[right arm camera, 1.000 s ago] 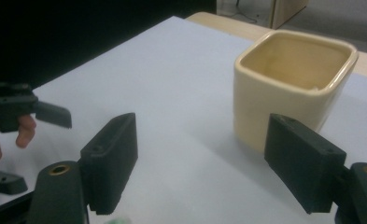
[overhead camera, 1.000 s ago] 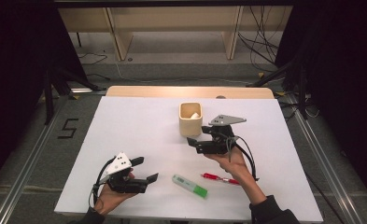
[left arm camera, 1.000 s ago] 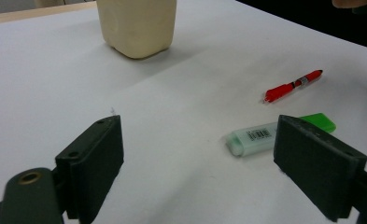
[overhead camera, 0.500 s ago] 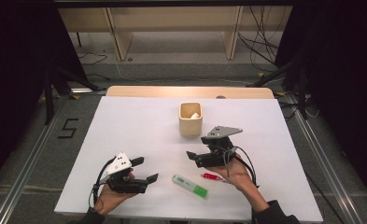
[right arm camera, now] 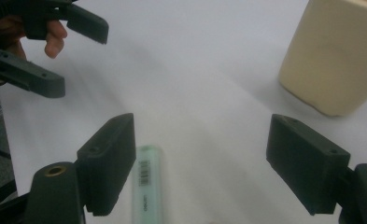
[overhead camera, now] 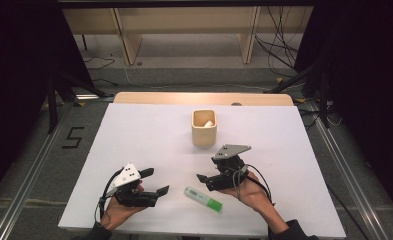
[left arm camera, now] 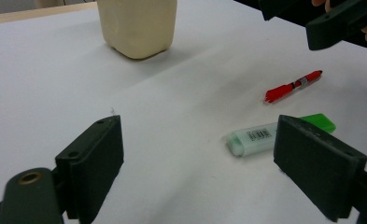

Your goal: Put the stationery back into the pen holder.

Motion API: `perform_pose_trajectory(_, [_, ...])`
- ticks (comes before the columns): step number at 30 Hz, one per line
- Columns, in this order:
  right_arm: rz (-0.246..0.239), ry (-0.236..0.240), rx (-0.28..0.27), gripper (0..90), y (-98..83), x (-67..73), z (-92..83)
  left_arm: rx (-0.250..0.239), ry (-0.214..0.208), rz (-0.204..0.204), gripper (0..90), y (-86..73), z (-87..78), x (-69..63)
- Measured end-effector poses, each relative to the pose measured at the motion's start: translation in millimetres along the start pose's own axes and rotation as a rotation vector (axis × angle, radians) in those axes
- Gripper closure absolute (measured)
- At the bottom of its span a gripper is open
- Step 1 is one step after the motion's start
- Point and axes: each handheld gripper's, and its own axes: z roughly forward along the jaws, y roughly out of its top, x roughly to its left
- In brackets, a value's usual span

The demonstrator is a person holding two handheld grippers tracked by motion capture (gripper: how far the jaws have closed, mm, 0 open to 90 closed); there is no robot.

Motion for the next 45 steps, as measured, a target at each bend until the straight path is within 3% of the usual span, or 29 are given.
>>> perform_pose_trajectory(21, [-0.03, 0.048, 0.146, 26.2, -25.3, 18.9, 12.0, -0.003, 0.004, -0.002, 15.6, 0.1, -0.6, 0.7])
perform_pose_trajectory(45, [-0.079, 0.035, 0.33, 39.8, -43.2, 31.2, 24.1, -0.005, 0.005, 0.002, 15.6, -0.2, 0.0, 0.0])
